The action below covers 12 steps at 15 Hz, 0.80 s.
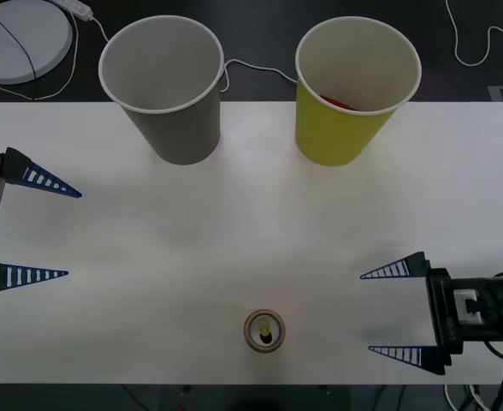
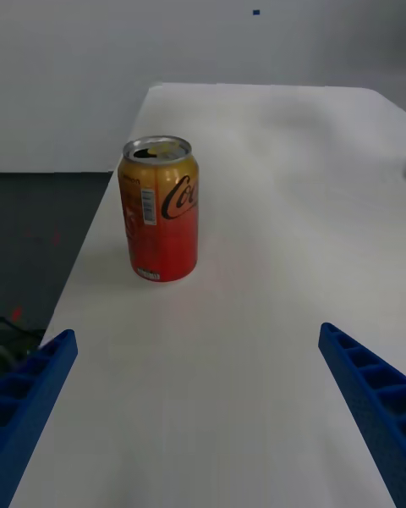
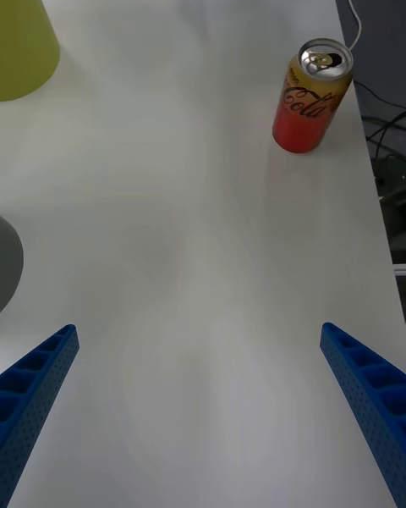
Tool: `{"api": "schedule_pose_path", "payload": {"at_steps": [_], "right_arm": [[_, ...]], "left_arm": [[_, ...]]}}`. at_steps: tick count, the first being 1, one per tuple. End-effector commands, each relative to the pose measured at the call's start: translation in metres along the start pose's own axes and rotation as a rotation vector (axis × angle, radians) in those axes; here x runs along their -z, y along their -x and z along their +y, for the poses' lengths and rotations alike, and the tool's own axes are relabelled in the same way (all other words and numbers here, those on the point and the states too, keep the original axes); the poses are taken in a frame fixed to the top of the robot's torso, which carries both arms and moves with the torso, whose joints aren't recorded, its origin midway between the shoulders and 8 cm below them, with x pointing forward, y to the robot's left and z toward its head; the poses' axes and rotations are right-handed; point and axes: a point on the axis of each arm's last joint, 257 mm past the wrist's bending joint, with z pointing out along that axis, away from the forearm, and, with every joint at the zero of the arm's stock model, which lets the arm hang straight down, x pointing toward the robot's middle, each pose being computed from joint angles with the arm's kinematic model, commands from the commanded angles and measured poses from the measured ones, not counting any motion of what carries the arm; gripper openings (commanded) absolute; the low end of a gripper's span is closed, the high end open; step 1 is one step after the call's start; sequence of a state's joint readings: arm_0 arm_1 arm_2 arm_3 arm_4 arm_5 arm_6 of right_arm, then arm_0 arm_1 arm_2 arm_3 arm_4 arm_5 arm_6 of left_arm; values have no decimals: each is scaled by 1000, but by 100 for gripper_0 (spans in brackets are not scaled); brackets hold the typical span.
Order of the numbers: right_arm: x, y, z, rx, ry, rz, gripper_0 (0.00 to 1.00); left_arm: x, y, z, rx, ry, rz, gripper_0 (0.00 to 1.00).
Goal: Put the can into the green bin and the plastic bottle into the gray bin
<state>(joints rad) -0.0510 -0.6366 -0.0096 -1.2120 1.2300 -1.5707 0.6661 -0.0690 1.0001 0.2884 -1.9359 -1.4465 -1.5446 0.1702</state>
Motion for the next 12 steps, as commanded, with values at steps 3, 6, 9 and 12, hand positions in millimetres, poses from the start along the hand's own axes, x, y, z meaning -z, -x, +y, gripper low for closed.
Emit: {"api": "schedule_pose_path", "payload": {"at_steps": [3,6,9,12], "right_arm": [[-37,4,13,-36,17,-84,100],[-62,3,12,-34,0,-92,100],[-86,1,12,-35,-20,-94,100],[-110,-3,12,-34,-28,-81,100]], "left_arm": [[0,0,0,0,0,0,100],[0,0,0,0,0,0,100],[0,0,0,0,0,0,100],[0,0,0,0,0,0,100]]}}
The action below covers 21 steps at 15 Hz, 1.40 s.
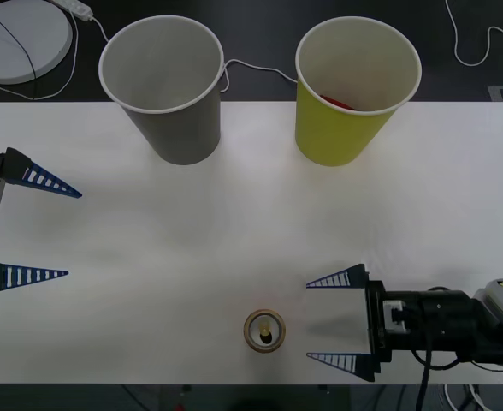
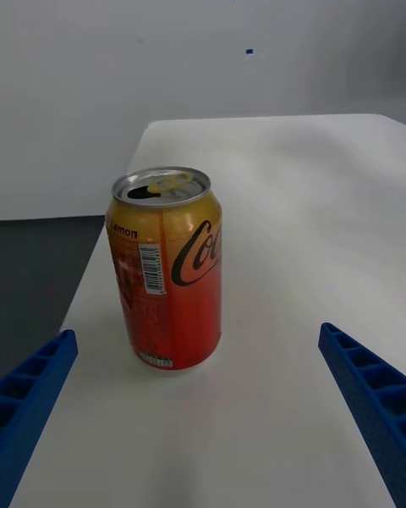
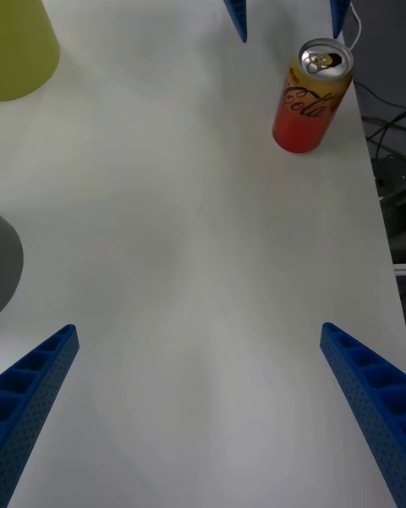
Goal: Put the can into the green bin and the plastic bottle into the gray bin
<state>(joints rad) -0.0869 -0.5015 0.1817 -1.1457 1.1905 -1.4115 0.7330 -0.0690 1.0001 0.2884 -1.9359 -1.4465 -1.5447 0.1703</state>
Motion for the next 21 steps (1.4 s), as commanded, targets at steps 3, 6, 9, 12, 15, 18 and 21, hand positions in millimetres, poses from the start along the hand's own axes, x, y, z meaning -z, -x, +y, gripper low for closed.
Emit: {"api": "schedule_pose_path", "payload": {"at_steps": [3,6,9,12,15,18,21], "right_arm": [[-39,-7,2,5,-9,17,100],[-63,-6,7,4,-4,12,100],[-80,-4,13,-4,-3,2,100],[-93,-1,16,-3,-6,-7,100],[-100,0,19,-5,-4,-10,100],[-101,0,19,-5,-5,-10,100],[-101,1,21,-12,-2,-13,6]], "left_arm": [[0,0,0,0,0,0,100],[0,0,0,0,0,0,100],[0,0,0,0,0,0,100],[0,0,0,0,0,0,100],[0,0,0,0,0,0,100],[0,0,0,0,0,0,100],[0,0,0,0,0,0,100]]}}
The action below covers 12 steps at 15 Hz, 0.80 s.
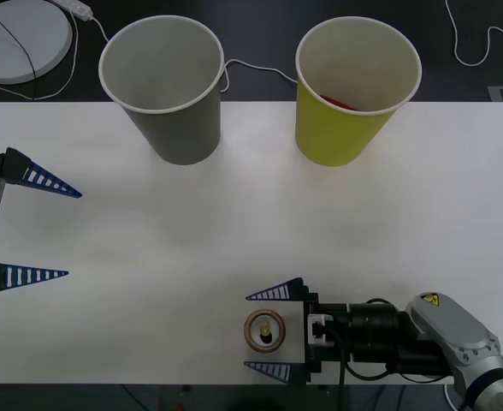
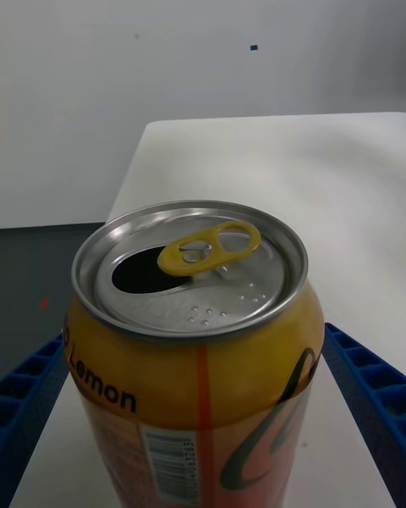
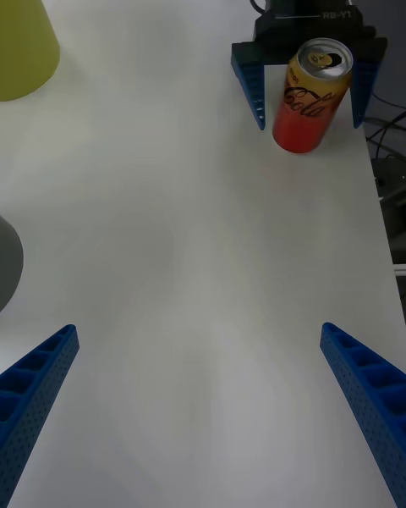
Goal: Put the can into the green bin and the plastic bottle into the gray bin
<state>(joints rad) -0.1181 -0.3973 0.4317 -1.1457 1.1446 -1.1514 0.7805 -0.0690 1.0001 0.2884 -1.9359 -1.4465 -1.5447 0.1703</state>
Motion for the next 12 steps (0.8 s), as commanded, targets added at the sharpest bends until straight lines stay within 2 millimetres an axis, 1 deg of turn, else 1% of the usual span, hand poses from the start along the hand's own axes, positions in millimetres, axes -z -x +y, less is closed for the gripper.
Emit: {"api": "schedule_pose_path", "payload": {"at_steps": [1,8,10,12], "right_arm": [[-1,0,2,-8,4,-1,0],[-1,2,1,-20,3,-4,0],[3,6,-7,-10,-6,-6,0],[13,7,-15,-37,-8,11,0]], "left_arm": [[0,0,0,0,0,0,100],[0,0,0,0,0,0,100],[0,0,0,0,0,0,100],[0,0,0,0,0,0,100]]}}
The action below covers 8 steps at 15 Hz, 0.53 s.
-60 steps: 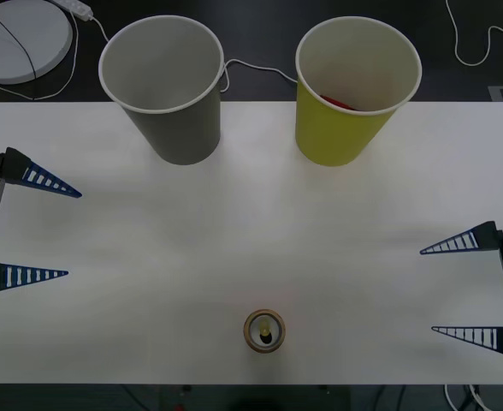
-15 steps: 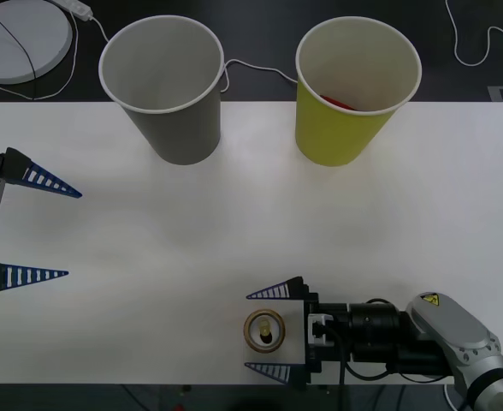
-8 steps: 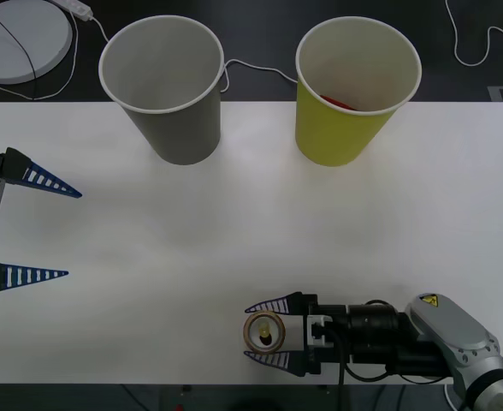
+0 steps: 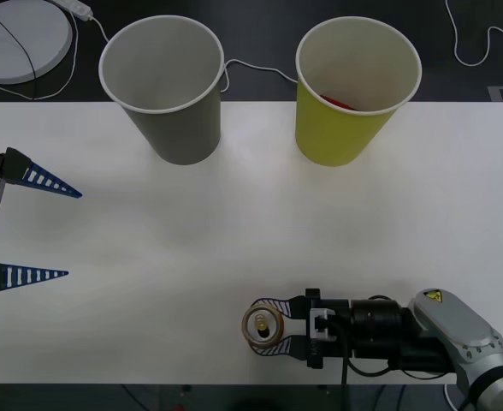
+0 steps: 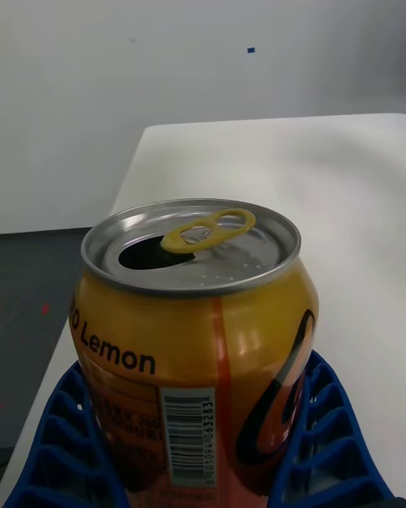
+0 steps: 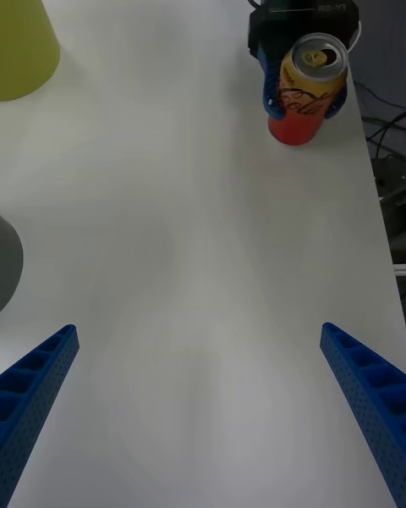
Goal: Put the can into the green bin and the plastic bottle into the gray bin
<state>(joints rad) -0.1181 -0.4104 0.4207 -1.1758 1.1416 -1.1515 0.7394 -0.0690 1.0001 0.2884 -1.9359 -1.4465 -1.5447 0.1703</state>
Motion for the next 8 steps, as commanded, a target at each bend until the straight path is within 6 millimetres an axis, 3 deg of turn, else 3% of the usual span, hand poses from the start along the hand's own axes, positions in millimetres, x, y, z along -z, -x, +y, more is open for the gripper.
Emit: {"api": "schedule_pose_path", "payload": {"at_steps": [1,8], "right_arm": [[16,3,-14,-19,0,33,0],[92,24,-66,-108,-69,234,0]], "left_arm": [[0,0,0,0,0,0,100],[0,0,0,0,0,0,100]]}}
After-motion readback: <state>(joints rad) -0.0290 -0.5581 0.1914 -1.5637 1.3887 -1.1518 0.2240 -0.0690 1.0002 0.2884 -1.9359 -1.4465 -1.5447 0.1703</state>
